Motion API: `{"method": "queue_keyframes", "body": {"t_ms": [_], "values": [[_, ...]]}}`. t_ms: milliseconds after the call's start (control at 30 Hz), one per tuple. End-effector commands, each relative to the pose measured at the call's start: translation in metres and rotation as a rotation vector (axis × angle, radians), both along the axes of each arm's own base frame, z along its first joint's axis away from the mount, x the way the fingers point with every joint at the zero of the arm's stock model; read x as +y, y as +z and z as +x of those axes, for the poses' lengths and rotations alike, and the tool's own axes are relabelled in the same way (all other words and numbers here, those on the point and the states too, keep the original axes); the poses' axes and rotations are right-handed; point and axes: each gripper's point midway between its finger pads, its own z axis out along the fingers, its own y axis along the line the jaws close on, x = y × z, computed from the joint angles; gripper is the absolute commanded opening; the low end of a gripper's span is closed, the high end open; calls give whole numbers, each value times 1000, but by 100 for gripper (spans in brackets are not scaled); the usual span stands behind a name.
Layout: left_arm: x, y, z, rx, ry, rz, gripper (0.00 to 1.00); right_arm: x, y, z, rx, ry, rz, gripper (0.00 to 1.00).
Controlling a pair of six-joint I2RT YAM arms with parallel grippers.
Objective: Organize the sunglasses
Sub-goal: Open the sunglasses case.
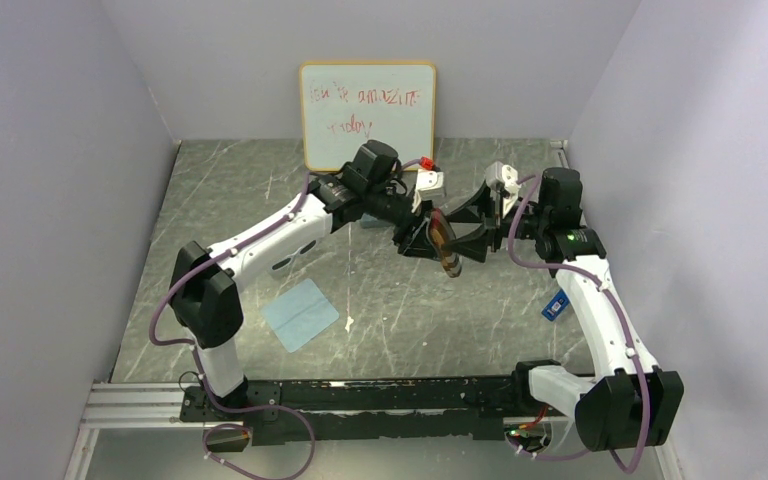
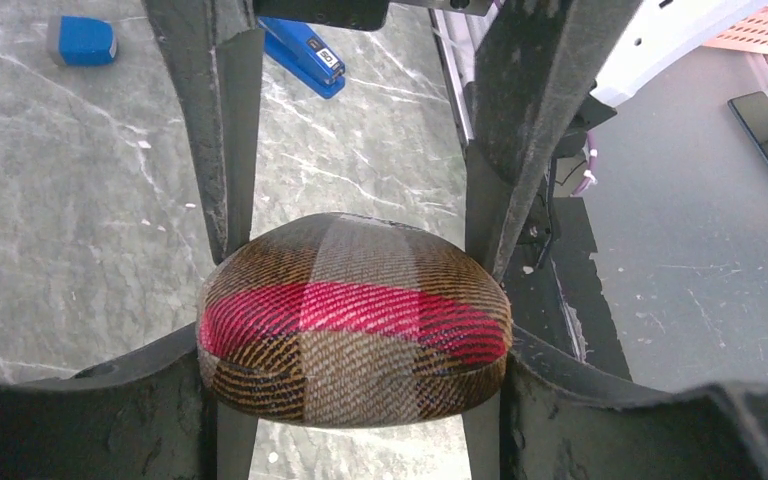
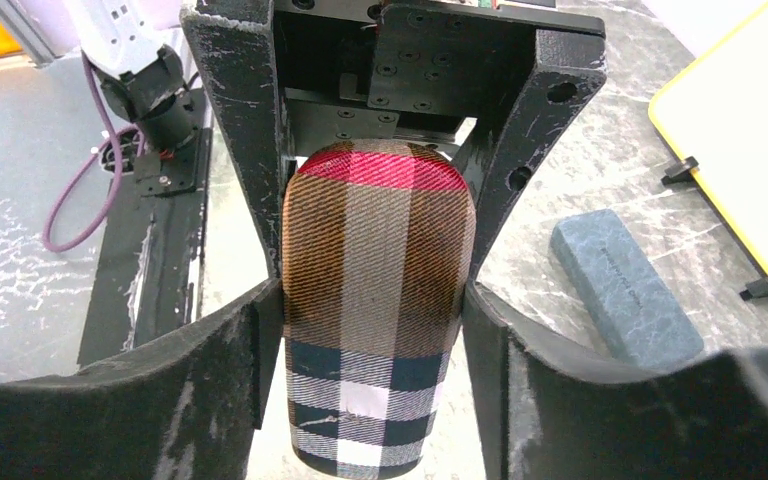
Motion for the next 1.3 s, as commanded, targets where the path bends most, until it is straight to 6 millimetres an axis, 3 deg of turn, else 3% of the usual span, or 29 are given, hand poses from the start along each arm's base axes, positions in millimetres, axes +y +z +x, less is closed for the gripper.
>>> {"method": "queue_keyframes", "body": {"t_ms": [0,33,67,267,467,600,700,900,1267], "values": [[1,15,-2,-30,-1,-37,44,1,9,-5,-47,45,18,89],[1,15,-2,-33,3,-36,44,1,7,-5,-54,46,13,98],[2,15,-1,-35,8,-35,44,0,5,-6,-66,46,7,100],[6,18,9,-12,41,-43,43,-2,-5,2,-138,-43,-26,100],[8,23,10,2,46,-58,43,-9,-17,22,-127,-143,-65,98],[8,24,9,9,43,-66,41,-12,-15,30,-133,-191,-65,98],[8,24,7,15,37,-69,33,-13,-17,34,-128,-214,-67,98],[9,24,8,14,41,-63,5,-17,-17,42,-123,-264,-68,100],[18,21,0,1,16,-41,5,-47,-14,72,-159,-464,-110,100]]}}
